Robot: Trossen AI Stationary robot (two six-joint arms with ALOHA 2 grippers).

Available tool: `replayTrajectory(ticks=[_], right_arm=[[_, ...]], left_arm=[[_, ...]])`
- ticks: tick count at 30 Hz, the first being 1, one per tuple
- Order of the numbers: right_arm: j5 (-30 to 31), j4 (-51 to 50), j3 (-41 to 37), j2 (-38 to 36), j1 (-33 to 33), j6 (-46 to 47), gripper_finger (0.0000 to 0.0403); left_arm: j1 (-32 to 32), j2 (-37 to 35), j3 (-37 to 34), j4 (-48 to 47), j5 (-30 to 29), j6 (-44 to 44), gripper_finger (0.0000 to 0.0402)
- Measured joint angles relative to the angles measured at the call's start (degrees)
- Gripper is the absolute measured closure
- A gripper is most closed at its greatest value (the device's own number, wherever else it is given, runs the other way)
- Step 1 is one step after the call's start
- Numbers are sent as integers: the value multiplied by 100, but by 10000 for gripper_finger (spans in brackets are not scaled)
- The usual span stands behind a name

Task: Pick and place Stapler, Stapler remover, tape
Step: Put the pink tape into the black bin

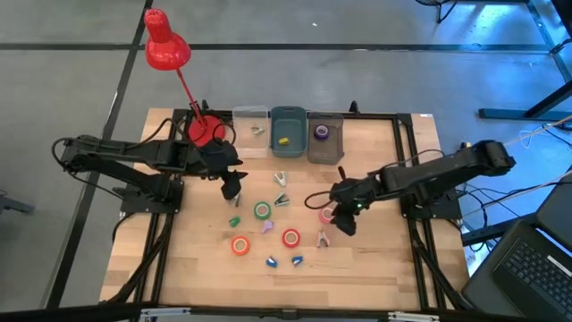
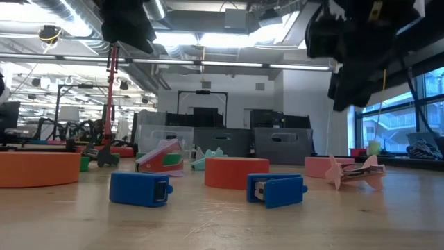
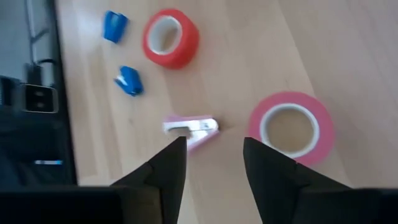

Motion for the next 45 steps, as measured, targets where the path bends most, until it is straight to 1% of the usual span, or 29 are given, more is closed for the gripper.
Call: replayTrajectory(ticks=[10, 21, 26, 28, 30, 31, 34, 36, 38, 40, 42, 45], right_arm=[[48, 199, 0, 733, -53, -282, 240], [137, 537, 2, 1579, -53, -345, 240], [160, 612, 31, 1811, -53, -350, 242], [167, 604, 29, 1820, -53, -299, 255], [184, 550, 57, 1805, -55, -299, 282], [175, 486, 81, 1801, -53, -296, 302], [60, 240, 281, 1696, -53, -273, 366], [-47, -72, 539, 1562, -52, -258, 367], [-48, -590, 898, 1400, -48, -243, 367], [9, -1231, 1382, 1183, -60, -487, 367], [309, -1879, 1938, 1004, -128, -905, 367], [1034, -2902, 2865, 898, -384, -1482, 367]], left_arm=[[0, 2, 0, 1, -28, 141, 201], [0, 4, 2, -1, -51, 348, 201], [0, 4, 2, -2, -56, 350, 201], [0, 4, 2, -4, -57, 350, 201], [0, 4, 2, -4, -101, 372, 201], [0, 4, 2, -6, -138, 405, 201], [0, 4, 2, -8, -174, 450, 201], [0, 4, 2, -7, -172, 452, 201], [0, 4, 2, -8, -172, 452, 201], [0, 4, 2, -8, -171, 450, 201], [0, 4, 2, -8, -170, 450, 201], [0, 4, 4, -7, -172, 448, 201]])
